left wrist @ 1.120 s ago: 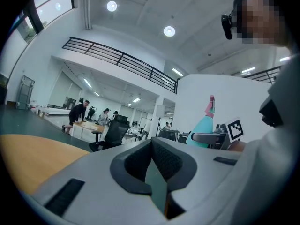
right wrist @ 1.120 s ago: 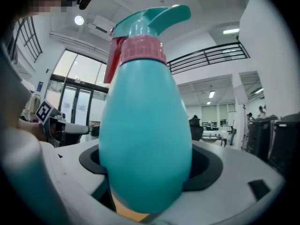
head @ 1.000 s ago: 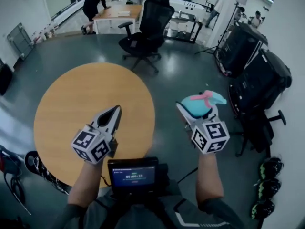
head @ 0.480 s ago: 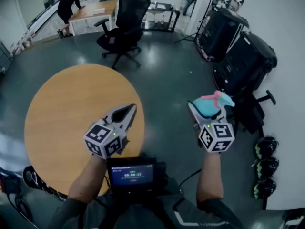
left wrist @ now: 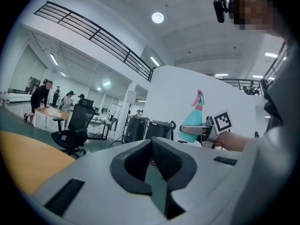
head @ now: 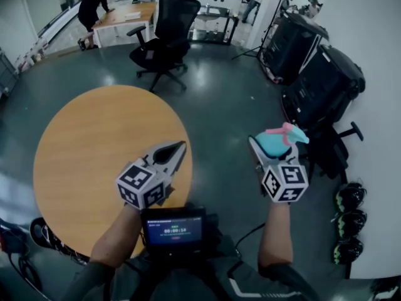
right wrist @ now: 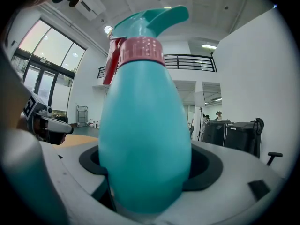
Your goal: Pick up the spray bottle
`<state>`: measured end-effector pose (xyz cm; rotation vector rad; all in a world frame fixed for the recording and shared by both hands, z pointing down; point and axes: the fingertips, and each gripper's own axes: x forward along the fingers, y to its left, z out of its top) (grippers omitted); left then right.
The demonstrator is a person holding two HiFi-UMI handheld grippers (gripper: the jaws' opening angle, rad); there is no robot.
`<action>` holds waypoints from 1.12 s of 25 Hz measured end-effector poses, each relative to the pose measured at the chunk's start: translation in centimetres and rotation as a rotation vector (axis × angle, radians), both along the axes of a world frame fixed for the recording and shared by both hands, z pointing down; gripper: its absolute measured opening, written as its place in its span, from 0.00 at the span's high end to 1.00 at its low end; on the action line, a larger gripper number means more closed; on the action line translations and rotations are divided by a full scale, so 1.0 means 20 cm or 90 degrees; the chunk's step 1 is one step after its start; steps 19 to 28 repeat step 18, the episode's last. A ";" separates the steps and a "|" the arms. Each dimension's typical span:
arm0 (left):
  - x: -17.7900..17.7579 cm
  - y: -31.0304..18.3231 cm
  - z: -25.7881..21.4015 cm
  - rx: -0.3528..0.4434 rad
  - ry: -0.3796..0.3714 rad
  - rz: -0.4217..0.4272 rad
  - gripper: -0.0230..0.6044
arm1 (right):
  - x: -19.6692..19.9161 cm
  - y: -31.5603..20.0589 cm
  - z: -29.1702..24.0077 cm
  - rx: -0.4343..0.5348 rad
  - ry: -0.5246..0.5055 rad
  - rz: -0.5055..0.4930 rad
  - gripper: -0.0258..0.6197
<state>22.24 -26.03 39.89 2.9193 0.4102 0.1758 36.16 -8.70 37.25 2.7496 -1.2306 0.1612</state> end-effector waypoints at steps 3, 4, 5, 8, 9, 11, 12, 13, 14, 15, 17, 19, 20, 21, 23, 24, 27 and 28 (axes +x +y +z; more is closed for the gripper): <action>0.00 0.02 0.00 0.000 -0.002 0.006 0.97 | 0.00 0.01 -0.01 0.000 0.003 0.002 0.28; 0.00 0.03 0.00 0.000 -0.004 0.007 0.97 | 0.00 0.02 -0.01 0.000 0.003 0.003 0.28; 0.00 0.03 0.00 0.000 -0.005 0.007 0.97 | 0.00 0.03 0.00 0.000 0.003 0.004 0.28; 0.00 0.04 0.00 0.002 -0.005 0.006 0.97 | 0.00 0.04 0.00 -0.001 0.003 0.004 0.28; 0.00 0.04 0.00 0.003 -0.005 0.004 0.97 | 0.00 0.04 0.00 -0.001 0.004 0.003 0.28; 0.00 0.03 0.00 0.004 -0.003 0.002 0.97 | 0.00 0.04 0.00 -0.001 0.005 0.002 0.28; 0.00 0.03 0.00 0.004 -0.002 0.002 0.97 | 0.00 0.04 0.00 -0.002 0.006 0.002 0.28; 0.00 0.03 0.00 0.005 0.000 0.002 0.97 | 0.00 0.04 0.00 -0.003 0.006 0.002 0.28; -0.01 0.03 0.00 0.006 0.000 0.003 0.97 | 0.00 0.04 0.00 -0.004 0.007 0.002 0.28; -0.01 0.03 0.00 0.006 -0.001 0.004 0.97 | 0.00 0.04 -0.01 -0.004 0.007 0.003 0.28; -0.02 0.05 0.00 0.004 -0.005 0.006 0.97 | 0.00 0.05 -0.01 -0.005 0.007 0.004 0.28; -0.02 0.06 0.00 0.003 -0.008 0.008 0.97 | 0.00 0.05 -0.01 -0.005 0.006 0.005 0.28; -0.02 0.06 0.00 0.003 -0.008 0.008 0.97 | 0.00 0.05 -0.01 -0.005 0.006 0.005 0.28; -0.02 0.06 0.00 0.003 -0.008 0.008 0.97 | 0.00 0.05 -0.01 -0.005 0.006 0.005 0.28; -0.02 0.06 0.00 0.003 -0.008 0.008 0.97 | 0.00 0.05 -0.01 -0.005 0.006 0.005 0.28; -0.02 0.06 0.00 0.003 -0.008 0.008 0.97 | 0.00 0.05 -0.01 -0.005 0.006 0.005 0.28; -0.02 0.06 0.00 0.003 -0.008 0.008 0.97 | 0.00 0.05 -0.01 -0.005 0.006 0.005 0.28; -0.02 0.06 0.00 0.003 -0.008 0.008 0.97 | 0.00 0.05 -0.01 -0.005 0.006 0.005 0.28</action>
